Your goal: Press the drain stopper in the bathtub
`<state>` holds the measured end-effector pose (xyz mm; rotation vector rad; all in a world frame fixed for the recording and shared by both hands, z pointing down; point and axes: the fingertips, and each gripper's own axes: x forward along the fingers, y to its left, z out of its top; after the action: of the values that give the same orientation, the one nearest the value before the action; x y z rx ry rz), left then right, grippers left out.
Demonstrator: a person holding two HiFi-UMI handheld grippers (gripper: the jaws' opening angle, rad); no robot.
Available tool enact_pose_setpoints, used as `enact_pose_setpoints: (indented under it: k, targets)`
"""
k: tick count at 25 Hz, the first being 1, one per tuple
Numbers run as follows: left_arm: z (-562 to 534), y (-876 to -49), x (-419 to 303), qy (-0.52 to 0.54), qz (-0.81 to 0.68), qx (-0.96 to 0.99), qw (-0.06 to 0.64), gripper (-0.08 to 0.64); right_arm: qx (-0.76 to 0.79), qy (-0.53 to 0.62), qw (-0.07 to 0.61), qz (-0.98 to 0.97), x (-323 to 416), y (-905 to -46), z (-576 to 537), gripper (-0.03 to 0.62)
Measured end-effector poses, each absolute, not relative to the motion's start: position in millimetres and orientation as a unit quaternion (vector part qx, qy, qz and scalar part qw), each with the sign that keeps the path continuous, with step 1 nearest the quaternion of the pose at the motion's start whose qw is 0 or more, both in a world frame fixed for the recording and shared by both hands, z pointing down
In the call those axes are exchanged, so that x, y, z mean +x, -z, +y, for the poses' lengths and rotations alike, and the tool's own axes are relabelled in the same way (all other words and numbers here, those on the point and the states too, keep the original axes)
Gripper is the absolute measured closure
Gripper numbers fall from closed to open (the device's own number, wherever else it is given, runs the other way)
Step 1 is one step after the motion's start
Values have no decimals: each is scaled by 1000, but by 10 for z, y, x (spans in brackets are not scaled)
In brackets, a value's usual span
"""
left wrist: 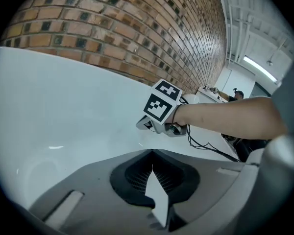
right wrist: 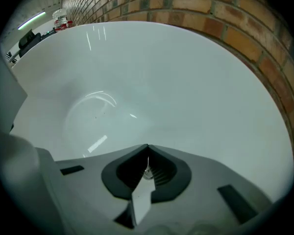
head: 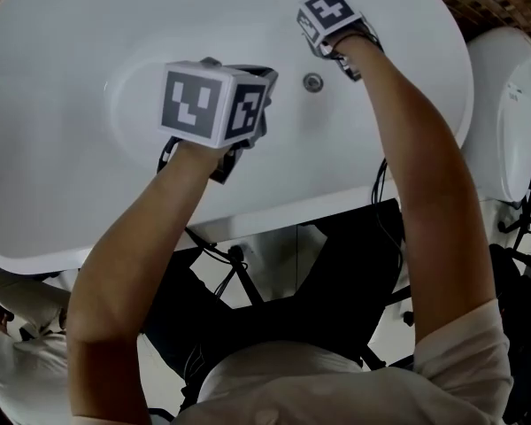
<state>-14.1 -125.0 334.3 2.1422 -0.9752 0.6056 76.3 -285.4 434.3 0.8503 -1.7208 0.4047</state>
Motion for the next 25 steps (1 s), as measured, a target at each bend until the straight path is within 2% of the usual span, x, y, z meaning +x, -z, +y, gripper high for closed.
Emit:
enact_pose_setpoints:
  k: [17,25]
  targets:
    - [-862,-2620,-147,-197,-397,846,297,551,376,-94,527,-757,471,-3037,-2515,577]
    - [-676,-2360,-179,-181,-407,848,286,551,392,-86,516,-757,504,-2703,-2297,577]
